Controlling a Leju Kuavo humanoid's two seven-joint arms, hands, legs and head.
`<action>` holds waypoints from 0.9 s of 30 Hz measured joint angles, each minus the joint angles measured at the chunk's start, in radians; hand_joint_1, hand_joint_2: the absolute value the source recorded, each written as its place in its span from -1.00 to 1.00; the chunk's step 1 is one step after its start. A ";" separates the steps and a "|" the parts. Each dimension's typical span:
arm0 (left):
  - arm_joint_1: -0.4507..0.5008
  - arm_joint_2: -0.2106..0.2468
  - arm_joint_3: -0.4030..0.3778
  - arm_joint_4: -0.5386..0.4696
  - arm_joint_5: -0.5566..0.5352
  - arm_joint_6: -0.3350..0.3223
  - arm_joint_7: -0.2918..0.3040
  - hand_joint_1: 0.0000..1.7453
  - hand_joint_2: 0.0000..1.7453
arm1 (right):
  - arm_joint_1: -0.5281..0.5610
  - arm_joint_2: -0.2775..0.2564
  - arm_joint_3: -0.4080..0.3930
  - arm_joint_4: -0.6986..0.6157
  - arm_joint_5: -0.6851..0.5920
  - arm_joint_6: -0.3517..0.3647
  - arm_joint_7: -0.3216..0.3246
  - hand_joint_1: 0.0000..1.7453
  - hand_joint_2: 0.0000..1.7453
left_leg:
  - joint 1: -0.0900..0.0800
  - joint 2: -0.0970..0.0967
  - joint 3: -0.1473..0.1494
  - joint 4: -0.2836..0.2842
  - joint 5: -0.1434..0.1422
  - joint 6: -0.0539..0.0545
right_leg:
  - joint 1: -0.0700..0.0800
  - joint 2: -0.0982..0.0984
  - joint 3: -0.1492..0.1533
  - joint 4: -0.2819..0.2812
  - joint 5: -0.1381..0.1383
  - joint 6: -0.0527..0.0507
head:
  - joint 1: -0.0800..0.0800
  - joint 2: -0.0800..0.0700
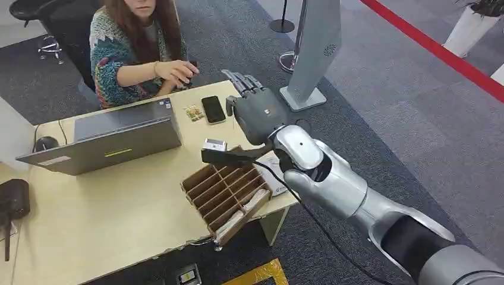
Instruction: Pass the card to the sensor for recognition and then transmit it.
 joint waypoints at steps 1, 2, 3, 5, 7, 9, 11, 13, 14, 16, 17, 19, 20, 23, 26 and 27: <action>-0.005 0.001 -0.007 -0.002 -0.003 -0.003 0.005 -1.00 -1.00 | -0.036 0.005 0.006 0.025 -0.012 0.005 -0.005 1.00 1.00 | 0.000 0.000 0.000 0.000 0.000 0.000 | 0.000 0.000 -0.001 0.000 0.000 0.000 | 0.000 0.000; -0.012 0.002 -0.015 -0.003 -0.005 -0.005 0.010 -1.00 -1.00 | -0.078 0.013 0.012 0.057 -0.028 0.007 -0.009 1.00 1.00 | 0.000 0.000 0.000 0.000 0.000 0.000 | 0.000 0.000 -0.001 0.001 0.000 0.000 | 0.000 0.000; -0.019 0.003 -0.024 -0.004 -0.006 -0.006 0.015 -1.00 -1.00 | -0.122 0.024 0.018 0.098 -0.047 0.007 -0.015 1.00 1.00 | 0.000 0.000 0.000 0.000 0.001 0.000 | 0.000 0.000 -0.001 0.001 0.000 0.000 | 0.000 0.000; -0.027 0.004 -0.036 -0.008 -0.007 -0.006 0.018 -1.00 -1.00 | -0.183 0.043 0.033 0.171 -0.086 0.000 -0.026 1.00 1.00 | 0.000 -0.003 -0.001 0.000 0.002 0.000 | 0.000 -0.002 -0.001 0.001 0.000 0.000 | 0.000 0.000; -0.030 0.005 -0.048 -0.011 -0.010 -0.006 0.018 -1.00 -1.00 | -0.239 0.069 0.050 0.244 -0.124 -0.013 -0.035 1.00 1.00 | 0.000 -0.004 -0.002 0.000 0.002 0.000 | 0.000 -0.003 -0.001 0.001 0.000 0.000 | 0.000 0.000; -0.032 0.005 -0.060 -0.011 -0.011 -0.005 0.018 -1.00 -1.00 | -0.286 0.089 0.063 0.306 -0.152 -0.032 -0.039 1.00 1.00 | 0.000 -0.004 -0.002 0.000 0.002 0.000 | 0.000 -0.003 -0.001 0.001 0.000 0.000 | 0.000 0.000; -0.034 0.006 -0.068 -0.011 -0.011 -0.005 0.018 -1.00 -1.00 | -0.334 0.111 0.077 0.374 -0.177 -0.057 -0.045 1.00 1.00 | 0.000 -0.005 -0.002 0.000 0.002 0.000 | 0.000 -0.004 -0.002 0.001 0.000 0.000 | 0.000 0.000; -0.037 0.006 -0.079 -0.011 -0.010 -0.005 0.018 -1.00 -1.00 | -0.376 0.135 0.091 0.445 -0.191 -0.072 -0.048 1.00 1.00 | 0.000 -0.004 -0.002 0.000 0.002 0.000 | 0.000 -0.003 -0.002 0.001 0.000 0.000 | 0.000 0.000; -0.037 0.006 -0.082 -0.011 -0.010 -0.005 0.018 -1.00 -1.00 | -0.386 0.145 0.096 0.472 -0.196 -0.077 -0.050 1.00 1.00 | 0.000 -0.005 -0.002 0.000 0.002 0.000 | 0.000 -0.003 -0.002 0.001 0.000 0.000 | 0.000 0.000; -0.037 0.006 -0.084 -0.011 -0.004 -0.005 0.018 -1.00 -1.00 | -0.417 0.172 0.110 0.543 -0.211 -0.090 -0.055 1.00 1.00 | 0.000 -0.005 -0.003 0.000 0.002 0.000 | 0.000 -0.004 -0.002 0.001 0.000 0.000 | 0.000 0.000; -0.037 0.006 -0.085 -0.011 -0.002 -0.005 0.018 -1.00 -1.00 | -0.430 0.179 0.114 0.567 -0.214 -0.093 -0.057 1.00 1.00 | 0.000 -0.005 -0.003 0.000 0.002 0.000 | 0.000 -0.003 -0.002 0.001 0.000 0.000 | 0.000 0.000; -0.037 0.007 -0.090 -0.011 0.004 -0.005 0.018 -1.00 -1.00 | -0.454 0.205 0.128 0.637 -0.223 -0.104 -0.064 1.00 1.00 | 0.000 -0.005 -0.002 0.000 0.002 0.000 | 0.000 -0.003 -0.002 0.001 0.000 0.000 | 0.000 0.000; -0.037 0.008 -0.090 -0.011 0.007 -0.005 0.018 -1.00 -1.00 | -0.459 0.213 0.132 0.670 -0.228 -0.109 -0.068 1.00 1.00 | 0.000 -0.005 -0.002 0.000 0.002 -0.001 | 0.000 -0.004 -0.002 0.001 0.000 0.000 | 0.000 0.000; -0.037 0.009 -0.091 -0.010 0.012 -0.003 0.018 -1.00 -1.00 | -0.467 0.236 0.145 0.729 -0.233 -0.126 -0.078 1.00 1.00 | 0.000 -0.005 -0.002 0.000 0.002 -0.001 | 0.000 -0.003 -0.002 0.001 0.000 0.000 | 0.000 0.000; -0.036 0.010 -0.091 -0.010 0.019 0.001 0.018 -1.00 -1.00 | -0.477 0.255 0.159 0.795 -0.234 -0.135 -0.085 1.00 1.00 | 0.000 -0.005 -0.002 0.000 0.002 -0.001 | 0.000 -0.004 -0.002 0.000 0.000 0.000 | 0.000 0.000; -0.035 0.010 -0.091 -0.010 0.021 0.002 0.018 -1.00 -1.00 | -0.478 0.261 0.163 0.815 -0.234 -0.140 -0.086 1.00 1.00 | 0.000 -0.005 -0.002 0.000 0.002 -0.001 | 0.000 -0.004 -0.002 0.000 0.000 0.000 | 0.000 0.000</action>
